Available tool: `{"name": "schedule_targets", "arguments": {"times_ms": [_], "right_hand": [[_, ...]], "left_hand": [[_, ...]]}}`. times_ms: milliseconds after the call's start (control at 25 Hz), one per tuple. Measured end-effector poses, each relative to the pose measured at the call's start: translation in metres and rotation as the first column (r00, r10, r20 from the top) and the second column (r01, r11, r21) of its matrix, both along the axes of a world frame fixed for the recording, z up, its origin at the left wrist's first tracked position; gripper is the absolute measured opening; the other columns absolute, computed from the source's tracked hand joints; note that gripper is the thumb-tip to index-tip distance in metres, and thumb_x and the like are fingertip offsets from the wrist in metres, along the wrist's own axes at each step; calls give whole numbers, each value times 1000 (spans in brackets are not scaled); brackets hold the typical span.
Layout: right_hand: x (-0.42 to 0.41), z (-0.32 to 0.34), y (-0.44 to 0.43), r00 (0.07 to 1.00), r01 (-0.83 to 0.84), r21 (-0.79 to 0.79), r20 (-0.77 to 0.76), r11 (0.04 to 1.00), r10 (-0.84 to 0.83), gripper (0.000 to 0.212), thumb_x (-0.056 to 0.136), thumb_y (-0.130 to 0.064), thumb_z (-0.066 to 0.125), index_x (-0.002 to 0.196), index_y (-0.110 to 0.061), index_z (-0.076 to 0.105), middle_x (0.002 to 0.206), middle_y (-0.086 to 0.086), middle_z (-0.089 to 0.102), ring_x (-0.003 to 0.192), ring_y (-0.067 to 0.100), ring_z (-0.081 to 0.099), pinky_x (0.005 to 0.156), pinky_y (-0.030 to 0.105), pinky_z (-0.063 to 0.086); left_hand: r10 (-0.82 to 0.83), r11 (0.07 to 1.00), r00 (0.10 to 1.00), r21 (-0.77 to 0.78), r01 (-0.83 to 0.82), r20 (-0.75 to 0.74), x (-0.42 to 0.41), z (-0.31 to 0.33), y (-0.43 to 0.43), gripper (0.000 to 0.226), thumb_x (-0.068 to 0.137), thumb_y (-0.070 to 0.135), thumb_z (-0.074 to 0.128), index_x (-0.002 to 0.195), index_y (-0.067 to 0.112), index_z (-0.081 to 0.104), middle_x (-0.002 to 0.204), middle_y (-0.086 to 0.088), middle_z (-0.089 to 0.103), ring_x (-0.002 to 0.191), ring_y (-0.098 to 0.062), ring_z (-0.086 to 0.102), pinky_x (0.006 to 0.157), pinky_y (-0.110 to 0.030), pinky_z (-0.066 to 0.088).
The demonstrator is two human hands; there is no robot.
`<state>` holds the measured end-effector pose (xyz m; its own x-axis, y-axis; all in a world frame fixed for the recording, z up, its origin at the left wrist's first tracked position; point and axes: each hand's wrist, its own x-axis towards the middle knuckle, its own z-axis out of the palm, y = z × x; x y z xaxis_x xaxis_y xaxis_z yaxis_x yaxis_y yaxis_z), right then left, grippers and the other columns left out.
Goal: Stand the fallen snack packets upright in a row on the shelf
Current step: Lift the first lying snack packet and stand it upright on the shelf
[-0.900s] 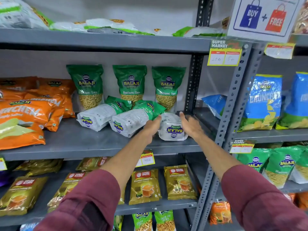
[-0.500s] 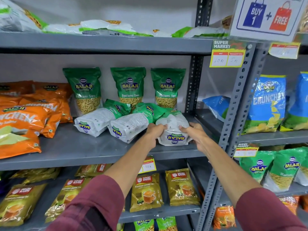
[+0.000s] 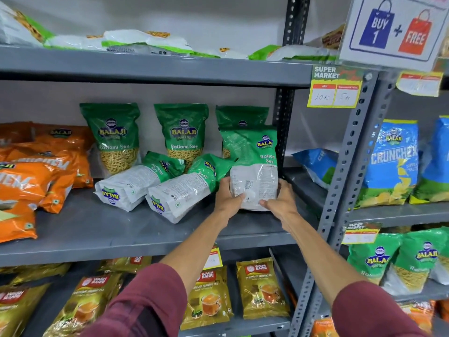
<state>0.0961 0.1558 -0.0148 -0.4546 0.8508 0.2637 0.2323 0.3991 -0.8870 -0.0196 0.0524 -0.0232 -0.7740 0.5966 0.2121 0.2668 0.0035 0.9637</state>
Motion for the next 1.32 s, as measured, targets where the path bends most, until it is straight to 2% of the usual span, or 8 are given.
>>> {"name": "schedule_targets", "arguments": {"times_ms": [440,560,680,800,920,1000,1120,1320], "right_hand": [[-24,-23,11,997,56,116,37,992,-61,77,59,-11,91,115,-5,38,119,9,40,118,25,45,97,30,42],[-18,-22,-5,992,78,227,79,971,-98,75,56,-29,91,103,-13,35,108,4,44,108,25,47,85,40,50],[-14,-26,-33,998,-29,274,62,961,13,63,61,-32,79,110,-19,42,108,2,56,99,22,60,76,43,58],[-9,-23,-56,951,-307,316,122,898,282,49,65,-9,72,111,-14,56,101,3,63,88,16,63,69,28,56],[0,-6,-57,984,-119,369,-82,922,160,23,76,-9,75,97,-18,71,97,3,62,81,14,62,77,25,50],[4,3,-31,976,55,252,-218,966,1,46,82,-27,79,124,-23,60,121,4,54,106,19,60,98,36,48],[5,8,14,988,-39,-44,-150,998,32,91,76,-61,69,149,-42,19,159,5,31,143,27,38,113,56,36],[3,13,21,957,-283,-177,-120,943,265,53,104,-32,43,153,-25,24,151,0,46,136,15,43,101,31,35]], "left_hand": [[216,970,962,-75,-230,-166,-12,-11,18,42,79,10,70,116,13,52,118,-7,59,112,-28,60,97,-40,49],[182,980,958,119,-159,-221,18,-5,13,35,83,38,67,110,19,55,109,1,57,103,-21,60,93,-38,50],[5,988,997,152,7,-79,27,11,11,77,64,77,67,120,26,51,115,6,64,103,-9,64,91,-30,53],[-78,992,997,101,79,-7,13,17,10,76,73,57,76,125,19,36,109,8,63,97,-6,63,85,-20,49],[-133,991,989,15,134,-66,-1,16,13,42,92,38,62,117,17,36,102,6,59,97,-14,61,81,-22,44],[-106,994,984,-50,100,-142,-10,18,15,28,100,37,49,117,15,47,108,-2,56,102,-18,57,91,-30,43],[-38,996,982,-88,22,-185,-18,17,19,38,104,34,37,121,8,58,114,-11,49,102,-20,52,95,-26,38],[56,998,988,-17,-59,-144,-14,14,28,35,105,28,36,106,4,62,82,-3,59,74,-17,55,58,-18,38]]}}
